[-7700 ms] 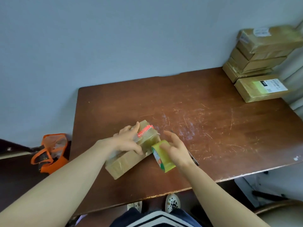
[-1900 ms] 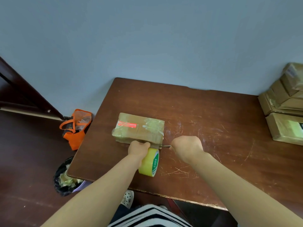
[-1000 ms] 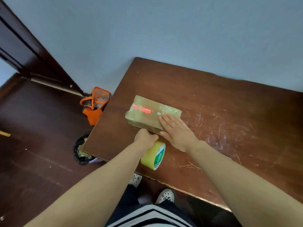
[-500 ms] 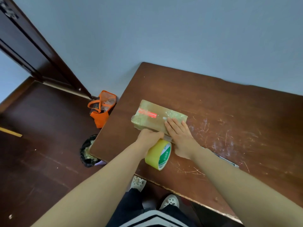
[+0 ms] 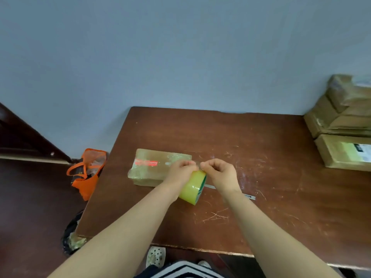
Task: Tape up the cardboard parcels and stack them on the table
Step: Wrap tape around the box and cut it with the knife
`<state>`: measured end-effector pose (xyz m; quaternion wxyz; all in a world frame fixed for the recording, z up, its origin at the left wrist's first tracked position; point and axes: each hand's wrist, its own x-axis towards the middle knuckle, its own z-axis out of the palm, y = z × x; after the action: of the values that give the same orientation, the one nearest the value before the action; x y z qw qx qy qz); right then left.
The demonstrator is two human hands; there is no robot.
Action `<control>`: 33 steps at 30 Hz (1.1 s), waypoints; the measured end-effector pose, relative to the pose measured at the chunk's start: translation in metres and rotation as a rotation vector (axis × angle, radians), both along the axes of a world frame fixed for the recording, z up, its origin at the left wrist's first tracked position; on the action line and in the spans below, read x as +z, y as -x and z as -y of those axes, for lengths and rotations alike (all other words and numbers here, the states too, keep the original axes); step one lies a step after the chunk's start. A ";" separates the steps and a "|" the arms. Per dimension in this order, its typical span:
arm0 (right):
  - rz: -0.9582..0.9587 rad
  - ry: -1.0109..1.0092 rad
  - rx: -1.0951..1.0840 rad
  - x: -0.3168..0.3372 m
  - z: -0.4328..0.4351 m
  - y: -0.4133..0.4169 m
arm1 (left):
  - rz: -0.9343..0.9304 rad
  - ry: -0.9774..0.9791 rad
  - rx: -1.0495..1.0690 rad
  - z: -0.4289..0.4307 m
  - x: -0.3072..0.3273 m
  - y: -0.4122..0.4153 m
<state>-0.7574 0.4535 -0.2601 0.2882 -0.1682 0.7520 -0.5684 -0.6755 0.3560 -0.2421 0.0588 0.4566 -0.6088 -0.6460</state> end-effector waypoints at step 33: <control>-0.137 -0.148 -0.095 0.034 -0.038 0.032 | -0.013 -0.016 -0.158 -0.023 0.006 0.058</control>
<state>-0.7890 0.4911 -0.2263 0.2205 -0.1489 0.8171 -0.5115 -0.7337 0.3794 -0.2359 0.0080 0.4036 -0.6373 -0.6564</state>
